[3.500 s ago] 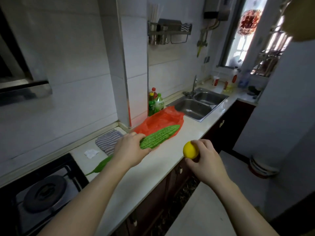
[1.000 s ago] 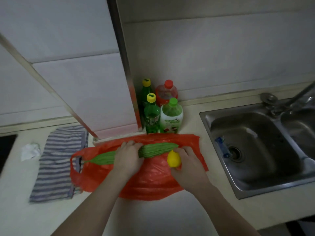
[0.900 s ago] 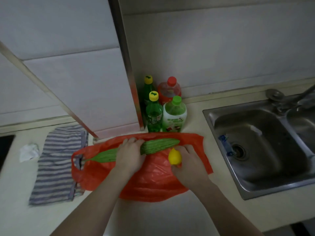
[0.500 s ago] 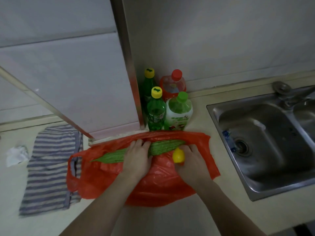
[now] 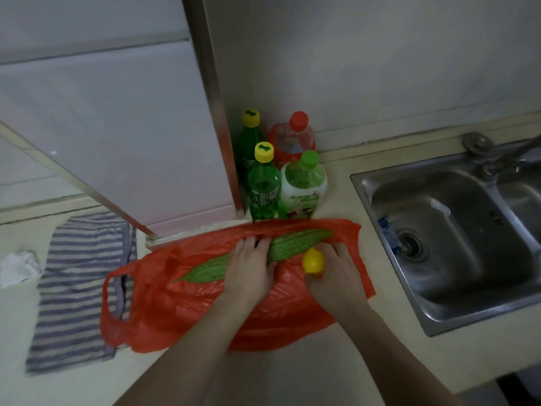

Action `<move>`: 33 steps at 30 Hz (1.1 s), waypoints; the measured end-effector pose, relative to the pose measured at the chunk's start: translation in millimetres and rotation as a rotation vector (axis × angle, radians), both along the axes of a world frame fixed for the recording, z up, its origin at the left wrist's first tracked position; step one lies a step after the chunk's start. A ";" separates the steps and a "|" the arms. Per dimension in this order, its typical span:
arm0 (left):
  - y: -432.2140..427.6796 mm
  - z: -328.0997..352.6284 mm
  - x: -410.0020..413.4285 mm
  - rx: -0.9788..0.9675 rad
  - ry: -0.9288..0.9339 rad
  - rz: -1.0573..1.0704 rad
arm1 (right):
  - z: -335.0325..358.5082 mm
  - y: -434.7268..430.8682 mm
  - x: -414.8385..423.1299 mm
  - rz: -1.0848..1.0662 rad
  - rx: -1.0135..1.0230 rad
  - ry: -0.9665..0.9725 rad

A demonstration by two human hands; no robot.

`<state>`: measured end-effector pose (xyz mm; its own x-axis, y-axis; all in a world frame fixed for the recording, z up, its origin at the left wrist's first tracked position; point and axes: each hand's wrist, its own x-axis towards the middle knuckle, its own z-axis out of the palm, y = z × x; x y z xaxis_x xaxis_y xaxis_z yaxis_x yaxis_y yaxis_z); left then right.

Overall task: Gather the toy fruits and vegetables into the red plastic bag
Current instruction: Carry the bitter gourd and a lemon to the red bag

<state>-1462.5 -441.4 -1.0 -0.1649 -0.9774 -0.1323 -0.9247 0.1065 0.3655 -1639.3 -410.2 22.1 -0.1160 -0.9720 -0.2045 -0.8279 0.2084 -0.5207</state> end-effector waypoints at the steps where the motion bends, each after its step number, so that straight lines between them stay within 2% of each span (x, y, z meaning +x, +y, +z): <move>1: 0.2 0.3 -2.5 0.001 0.006 0.001 | 1.0 0.5 -2.1 -0.004 0.003 -0.002; 12: -20.8 0.1 25.8 -0.092 -0.092 0.062 | -7.1 -9.6 4.9 0.047 -0.060 0.005; 20: -24.6 -10.0 29.9 -0.102 -0.119 0.053 | -23.2 -17.6 12.9 -0.004 -0.086 0.022; 33: -20.8 -14.2 37.7 -0.096 -0.091 0.021 | -35.4 -19.5 14.1 0.010 -0.072 0.044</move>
<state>-1424.8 -462.2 -15.1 -0.1360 -0.9894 -0.0510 -0.9560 0.1175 0.2690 -1625.2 -429.8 -13.3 -0.1132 -0.9852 -0.1286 -0.8522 0.1628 -0.4973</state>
